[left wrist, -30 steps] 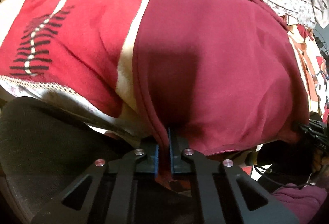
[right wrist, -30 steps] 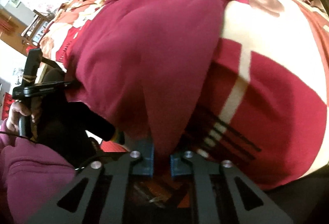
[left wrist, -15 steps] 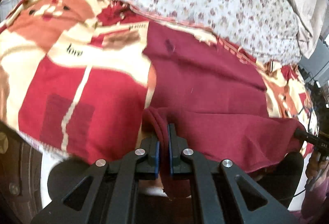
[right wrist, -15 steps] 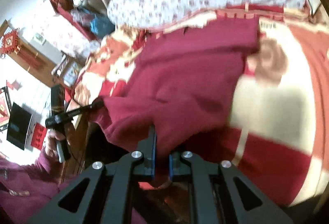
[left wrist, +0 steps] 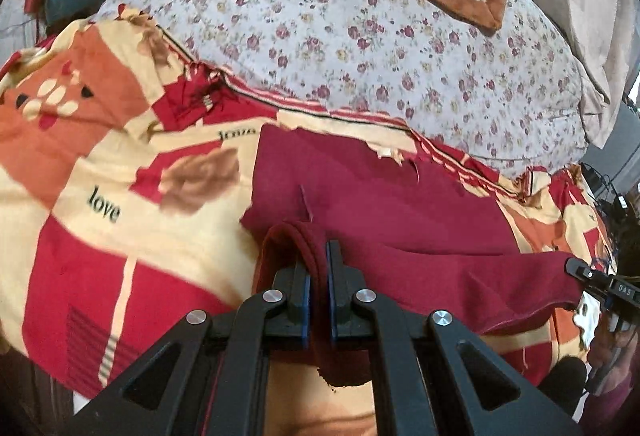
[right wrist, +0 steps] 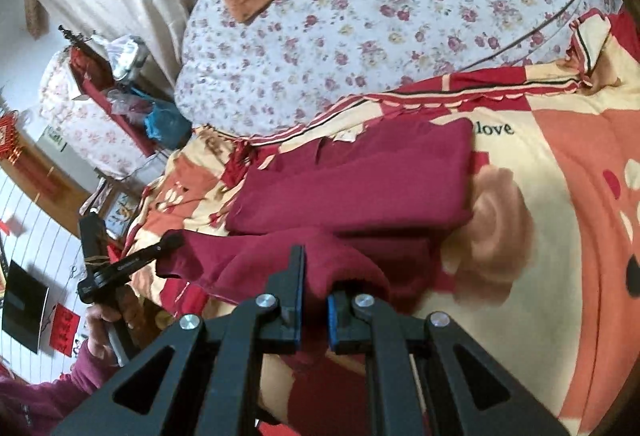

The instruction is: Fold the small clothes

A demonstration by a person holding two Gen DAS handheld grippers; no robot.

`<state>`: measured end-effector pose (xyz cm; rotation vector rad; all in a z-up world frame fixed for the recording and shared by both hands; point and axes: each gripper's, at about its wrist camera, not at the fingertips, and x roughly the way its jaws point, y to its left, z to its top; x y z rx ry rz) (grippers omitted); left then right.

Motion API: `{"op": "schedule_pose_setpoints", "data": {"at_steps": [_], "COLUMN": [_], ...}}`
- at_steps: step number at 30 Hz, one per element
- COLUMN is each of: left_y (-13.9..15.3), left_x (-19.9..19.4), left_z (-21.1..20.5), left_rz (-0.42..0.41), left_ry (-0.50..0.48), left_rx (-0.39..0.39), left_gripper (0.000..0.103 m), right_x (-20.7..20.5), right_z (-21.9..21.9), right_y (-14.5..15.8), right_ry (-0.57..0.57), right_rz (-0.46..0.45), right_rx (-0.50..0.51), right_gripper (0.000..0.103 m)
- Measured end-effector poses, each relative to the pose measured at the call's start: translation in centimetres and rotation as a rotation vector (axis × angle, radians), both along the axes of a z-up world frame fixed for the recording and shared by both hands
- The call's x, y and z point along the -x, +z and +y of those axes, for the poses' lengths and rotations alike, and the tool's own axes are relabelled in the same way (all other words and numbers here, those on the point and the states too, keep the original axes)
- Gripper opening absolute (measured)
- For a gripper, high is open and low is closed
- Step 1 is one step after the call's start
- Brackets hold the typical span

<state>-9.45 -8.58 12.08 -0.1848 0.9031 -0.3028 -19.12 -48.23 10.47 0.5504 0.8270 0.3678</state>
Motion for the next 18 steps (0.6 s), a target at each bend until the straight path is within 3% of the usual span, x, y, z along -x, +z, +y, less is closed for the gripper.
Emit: {"op": "schedule_pose_setpoints", "data": {"at_steps": [9, 18], "left_y": [-0.1, -1.9], "left_x": [-4.9, -10.1], "left_z": [-1.1, -2.4], "left_rz": [-0.013, 0.01], "left_ry": [0.033, 0.057], "left_rx": [-0.007, -0.039], "left_gripper": [0.0, 0.0], "right_x": [-5.3, -11.2], "right_z": [-1.1, -1.6], "right_y": [0.1, -1.4], "right_ry": [-0.034, -0.053], "right_rz": [0.001, 0.045], "right_rx": [0.03, 0.107], "right_gripper": [0.009, 0.009]}}
